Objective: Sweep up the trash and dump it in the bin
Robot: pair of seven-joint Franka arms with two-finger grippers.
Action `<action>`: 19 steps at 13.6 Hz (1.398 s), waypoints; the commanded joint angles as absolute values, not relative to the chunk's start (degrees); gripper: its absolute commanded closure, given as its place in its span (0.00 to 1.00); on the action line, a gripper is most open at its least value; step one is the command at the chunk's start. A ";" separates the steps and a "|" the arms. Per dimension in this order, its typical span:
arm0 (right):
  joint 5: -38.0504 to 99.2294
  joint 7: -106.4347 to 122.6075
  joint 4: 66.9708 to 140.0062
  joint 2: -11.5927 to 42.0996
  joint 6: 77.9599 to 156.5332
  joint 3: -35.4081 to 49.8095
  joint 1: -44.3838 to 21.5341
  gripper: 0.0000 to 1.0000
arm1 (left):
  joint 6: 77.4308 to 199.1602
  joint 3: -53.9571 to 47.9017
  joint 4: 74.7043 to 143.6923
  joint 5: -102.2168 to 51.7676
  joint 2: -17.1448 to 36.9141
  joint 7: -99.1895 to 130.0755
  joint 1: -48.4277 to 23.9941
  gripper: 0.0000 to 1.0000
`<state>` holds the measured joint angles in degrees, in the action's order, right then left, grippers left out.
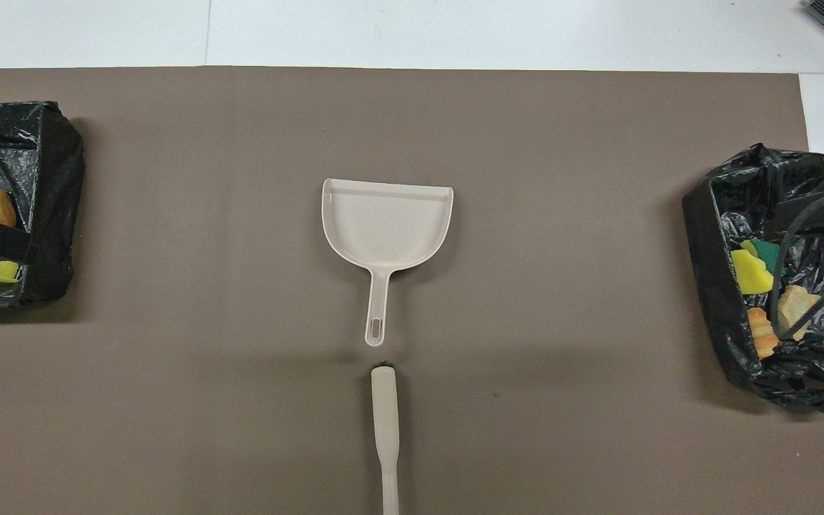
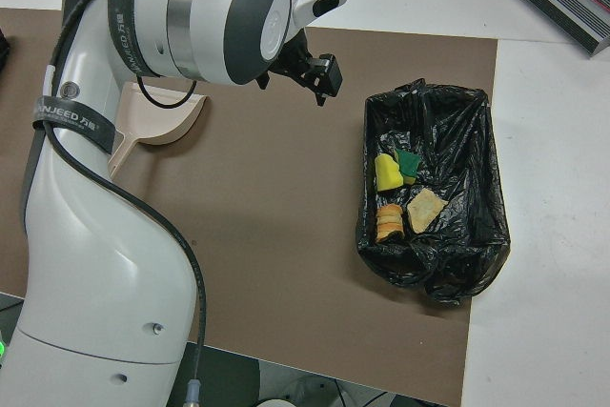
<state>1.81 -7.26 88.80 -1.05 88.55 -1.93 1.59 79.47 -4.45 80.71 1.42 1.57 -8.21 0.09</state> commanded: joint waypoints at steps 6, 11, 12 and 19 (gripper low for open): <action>2.72 -7.82 90.70 -2.46 89.82 -1.67 1.85 0.00 | 78.74 -4.75 83.67 0.61 -1.41 -8.61 1.67 0.00; 2.72 -7.82 90.70 -2.46 89.82 -1.67 1.85 0.00 | 80.76 -4.66 83.85 0.53 -1.41 -8.53 1.85 0.00; 2.72 -7.82 90.70 -2.46 89.82 -1.67 1.85 0.00 | 81.38 -4.66 83.85 0.61 -1.32 -8.44 1.85 0.00; 2.72 -7.82 90.70 -2.46 89.82 -1.67 1.85 0.00 | 81.47 -4.57 84.02 0.62 -1.32 -8.96 1.85 0.00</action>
<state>1.83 -7.26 88.80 -1.05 88.55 -1.93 1.58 79.98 -4.42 81.85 1.40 0.26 -8.27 1.08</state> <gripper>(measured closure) 0.000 0.000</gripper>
